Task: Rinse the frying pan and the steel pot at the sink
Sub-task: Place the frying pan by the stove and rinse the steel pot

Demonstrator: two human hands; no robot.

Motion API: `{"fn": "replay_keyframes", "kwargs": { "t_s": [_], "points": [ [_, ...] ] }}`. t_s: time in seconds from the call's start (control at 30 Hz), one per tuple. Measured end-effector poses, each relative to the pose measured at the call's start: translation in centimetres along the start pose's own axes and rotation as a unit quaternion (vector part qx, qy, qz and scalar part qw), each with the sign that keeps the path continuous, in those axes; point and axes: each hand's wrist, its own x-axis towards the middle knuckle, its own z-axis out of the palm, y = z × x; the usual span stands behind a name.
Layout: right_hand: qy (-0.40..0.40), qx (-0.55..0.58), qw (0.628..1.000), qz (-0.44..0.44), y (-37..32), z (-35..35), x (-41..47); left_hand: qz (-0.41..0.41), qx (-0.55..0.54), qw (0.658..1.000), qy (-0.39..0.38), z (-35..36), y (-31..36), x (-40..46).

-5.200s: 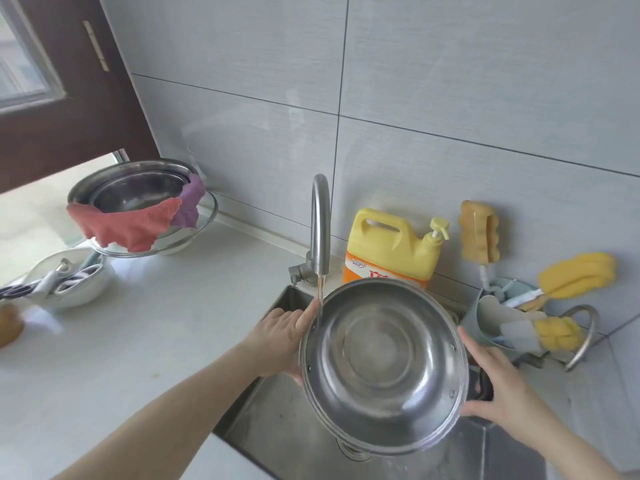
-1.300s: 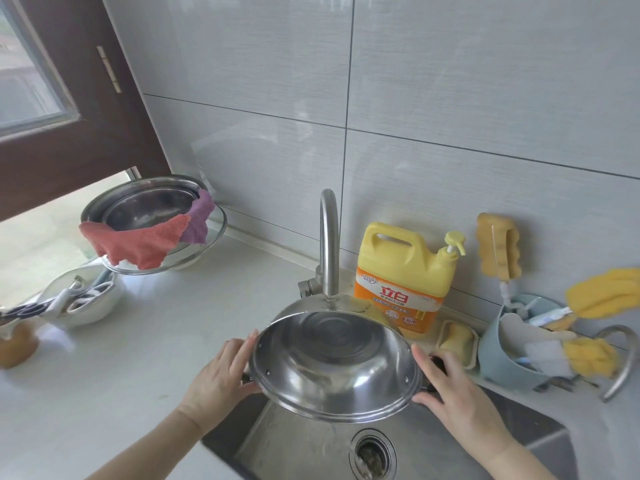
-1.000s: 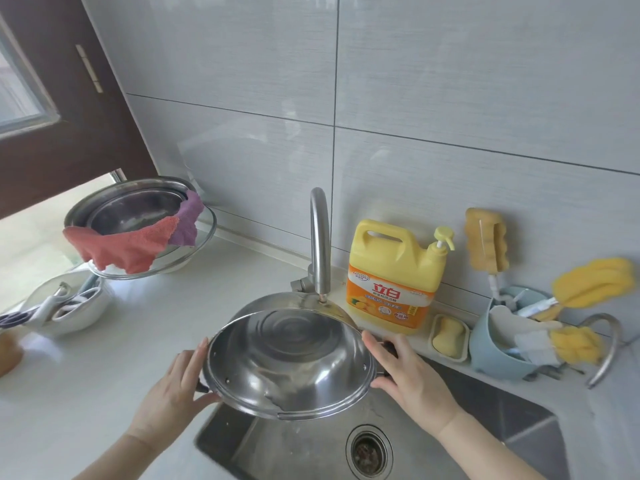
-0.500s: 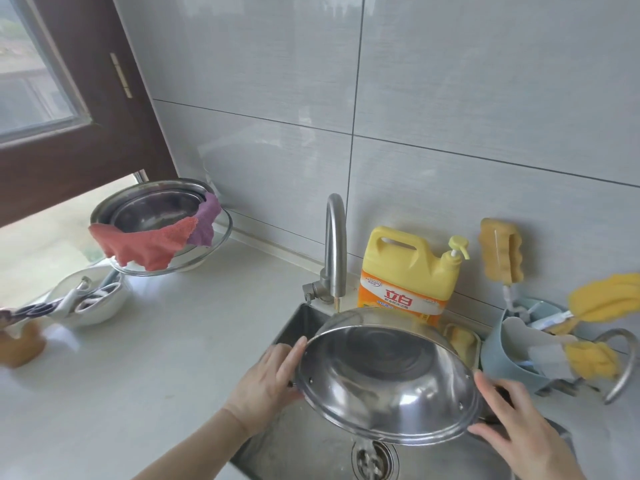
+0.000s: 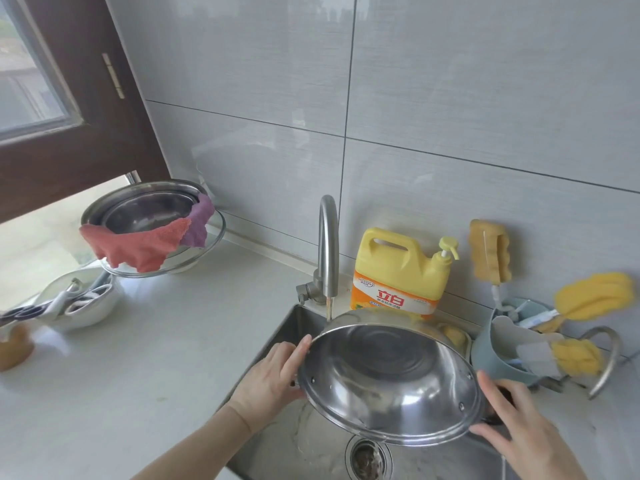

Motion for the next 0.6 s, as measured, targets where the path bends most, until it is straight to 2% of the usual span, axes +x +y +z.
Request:
{"fn": "replay_keyframes", "kwargs": {
  "t_s": [0.07, 0.13, 0.23, 0.33, 0.6],
  "points": [
    [-0.026, 0.003, 1.0, 0.002, -0.4, 0.9, 0.9, -0.031, 0.003, 0.999, -0.012, -0.5, -0.9, -0.6],
    [-0.034, 0.01, 0.999, -0.033, -0.6, 2.2, 1.8, -0.066, 0.006, 0.998, -0.025, -1.0, -1.8, -1.4],
    [-0.058, 0.03, 0.996, -0.055, -1.8, 3.5, 3.4, -0.083, 0.014, 0.996, -0.021, -2.1, -2.9, -2.7],
    [-0.051, 0.029, 0.994, -0.09, -3.5, 4.3, 5.1, -0.113, 0.019, 0.993, 0.0, -3.3, -4.0, -4.2],
    [-0.031, 0.013, 0.984, -0.175, -7.3, 6.6, 9.3, -0.203, 0.015, 0.979, -0.014, -5.8, -6.8, -8.2]
  ]
}}
